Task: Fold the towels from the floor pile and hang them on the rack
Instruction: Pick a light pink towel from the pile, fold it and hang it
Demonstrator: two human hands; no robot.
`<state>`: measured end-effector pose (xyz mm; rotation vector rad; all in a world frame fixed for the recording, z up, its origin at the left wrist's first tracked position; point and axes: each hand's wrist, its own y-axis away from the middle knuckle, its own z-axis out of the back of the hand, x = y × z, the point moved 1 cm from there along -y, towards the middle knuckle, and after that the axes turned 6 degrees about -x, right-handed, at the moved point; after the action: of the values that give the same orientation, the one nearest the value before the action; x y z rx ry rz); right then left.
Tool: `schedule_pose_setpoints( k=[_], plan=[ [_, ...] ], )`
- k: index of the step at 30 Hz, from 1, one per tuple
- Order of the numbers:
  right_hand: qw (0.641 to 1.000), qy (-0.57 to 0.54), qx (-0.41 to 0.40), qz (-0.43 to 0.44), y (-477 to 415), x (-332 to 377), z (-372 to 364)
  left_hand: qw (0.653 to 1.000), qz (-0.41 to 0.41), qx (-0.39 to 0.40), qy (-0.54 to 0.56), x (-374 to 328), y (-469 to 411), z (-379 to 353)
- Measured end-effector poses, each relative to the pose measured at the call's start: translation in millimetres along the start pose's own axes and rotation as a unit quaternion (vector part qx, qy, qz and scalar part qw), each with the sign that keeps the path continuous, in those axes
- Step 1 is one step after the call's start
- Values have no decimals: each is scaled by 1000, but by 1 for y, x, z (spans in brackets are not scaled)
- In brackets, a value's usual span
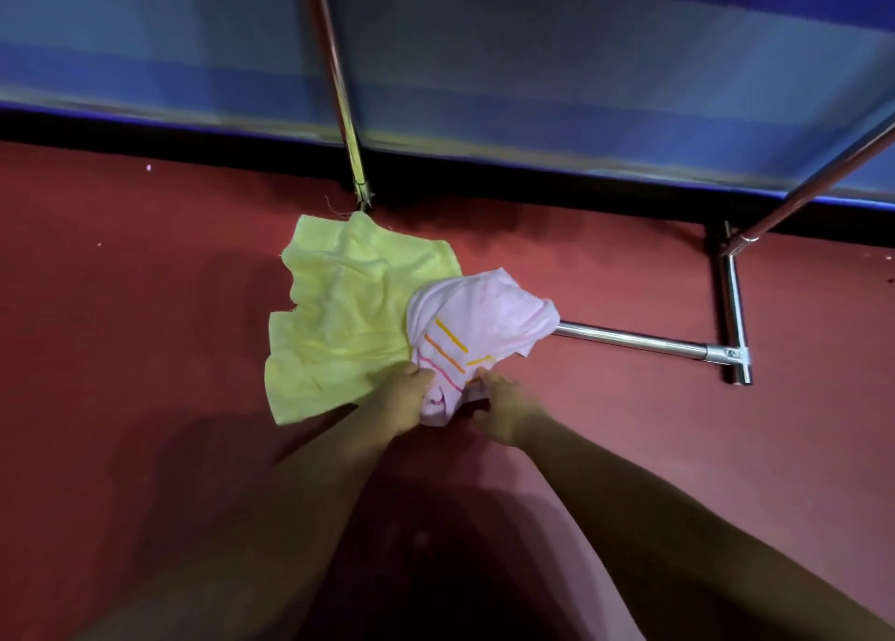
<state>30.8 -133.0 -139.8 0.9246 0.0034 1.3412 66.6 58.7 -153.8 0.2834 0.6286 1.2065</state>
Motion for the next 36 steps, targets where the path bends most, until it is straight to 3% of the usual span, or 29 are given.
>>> schedule_pose_setpoints(
  k=[3, 4, 5, 6, 8, 10, 13, 17, 20, 24, 33, 36],
  plan=[
    [999, -7, -43, 28, 5, 0, -9, 1000, -19, 14, 19, -7, 1, -19],
    [999, -11, -37, 29, 8, -2, -11, 999, -40, 7, 31, -7, -1, -26],
    [999, -20, -23, 23, 11, -4, -11, 999, -15, 35, 8, -8, 4, -27],
    [999, -28, -6, 15, 13, -8, -10, 1000, -5, 12, 15, -9, 9, -24],
    [1000, -18, 20, 1, 19, -15, -3, 997, -38, 17, 59, -17, 22, -6],
    [1000, -8, 7, 0, 26, -16, 13, 988, -19, -21, 149, -21, 28, 18],
    [995, -79, -48, -31, 39, -8, 54, 967, 20, -98, 236, -32, 31, 78],
    [953, -262, -131, -77, 70, 12, 126, 922, 37, -195, 334, -54, 53, 165],
    [919, -342, -192, -32, 110, 38, 177, 883, 21, -280, 377, -78, 90, 219],
    [882, -387, -269, 13, 176, 69, 235, 874, -62, -316, 364, -117, 156, 278],
    [900, -210, -327, 195, 371, 136, 348, 832, -142, -464, 270, -198, 308, 400],
    [925, -59, -299, 227, 425, 149, 375, 837, -132, -485, 216, -219, 352, 434]
  ],
)
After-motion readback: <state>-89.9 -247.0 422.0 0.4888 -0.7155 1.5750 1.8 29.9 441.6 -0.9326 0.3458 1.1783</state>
